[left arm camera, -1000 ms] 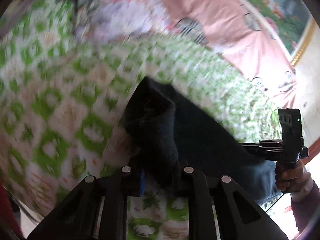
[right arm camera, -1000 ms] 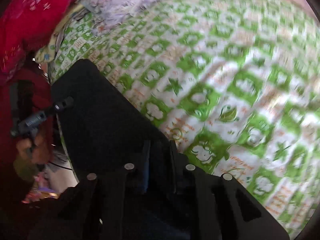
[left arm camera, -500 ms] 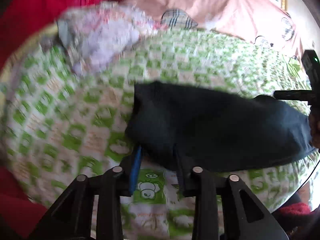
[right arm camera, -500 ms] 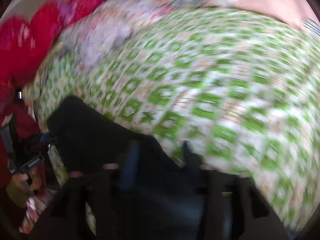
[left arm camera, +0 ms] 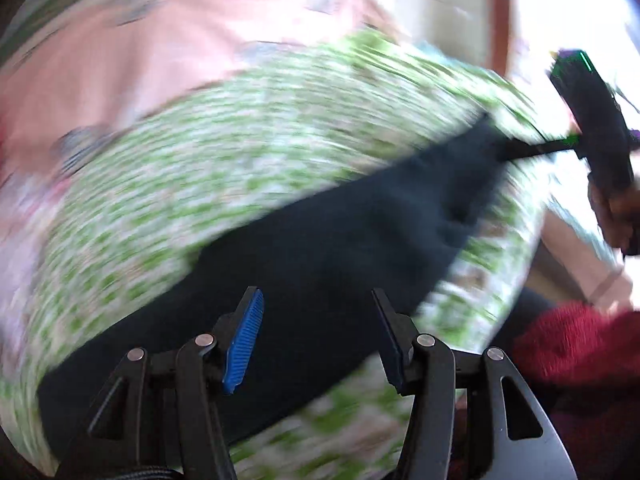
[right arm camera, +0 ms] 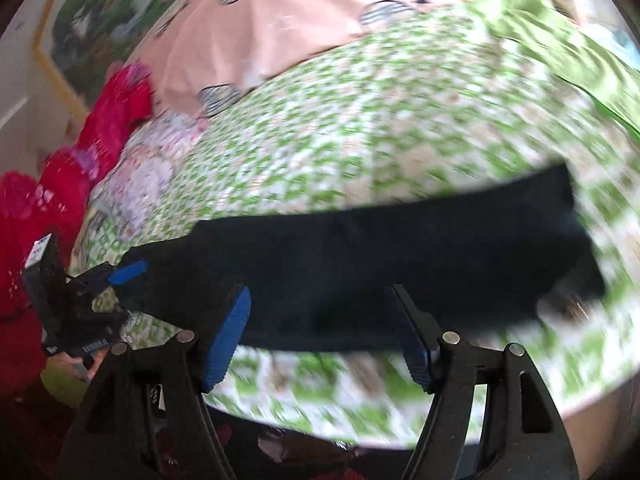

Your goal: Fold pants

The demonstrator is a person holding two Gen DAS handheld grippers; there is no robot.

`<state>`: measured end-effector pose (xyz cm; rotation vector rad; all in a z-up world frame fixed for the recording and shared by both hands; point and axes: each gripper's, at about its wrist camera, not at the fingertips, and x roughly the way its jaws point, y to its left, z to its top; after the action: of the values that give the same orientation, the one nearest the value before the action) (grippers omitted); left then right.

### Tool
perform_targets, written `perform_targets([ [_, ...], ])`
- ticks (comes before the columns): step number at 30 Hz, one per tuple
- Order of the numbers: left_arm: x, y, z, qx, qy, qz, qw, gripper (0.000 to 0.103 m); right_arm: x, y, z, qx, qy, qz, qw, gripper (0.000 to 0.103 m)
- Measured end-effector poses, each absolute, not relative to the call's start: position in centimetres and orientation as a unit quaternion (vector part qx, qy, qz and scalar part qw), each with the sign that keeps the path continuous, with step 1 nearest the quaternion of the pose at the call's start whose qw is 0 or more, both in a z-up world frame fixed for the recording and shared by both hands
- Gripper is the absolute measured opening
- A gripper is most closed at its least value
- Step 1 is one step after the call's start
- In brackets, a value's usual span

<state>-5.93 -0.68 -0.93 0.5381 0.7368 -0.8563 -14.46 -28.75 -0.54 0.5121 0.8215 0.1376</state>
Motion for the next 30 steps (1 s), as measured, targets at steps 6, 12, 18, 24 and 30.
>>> perform_targets([
  [6,-8.9,-5.4,-3.5,0.333,0.346,-0.469,0.741,0.053,-17.0,-31.3,-2.1,0.274,0.397,0.019,0.876,0.071],
  [12,-7.9,-5.5,-5.5,0.368,0.371,-0.465,0.715,0.028,-16.4,-32.7,-3.2,0.298,0.386,-0.005,0.873,0.07],
  [18,-6.7,-5.5,-5.8,0.359,0.388,-0.473,0.705,0.018,-15.3,-33.4,-3.6,0.306,0.376,-0.02,0.874,0.055],
  [24,-4.9,-4.7,-5.3,0.294,0.42,-0.496,0.7,0.009,-15.2,-34.4,-4.3,0.314,0.373,-0.038,0.872,0.007],
  [30,-4.9,-4.0,-3.8,0.263,0.431,-0.515,0.693,0.002,-16.2,-34.6,-3.1,0.303,0.36,-0.035,0.882,0.006],
])
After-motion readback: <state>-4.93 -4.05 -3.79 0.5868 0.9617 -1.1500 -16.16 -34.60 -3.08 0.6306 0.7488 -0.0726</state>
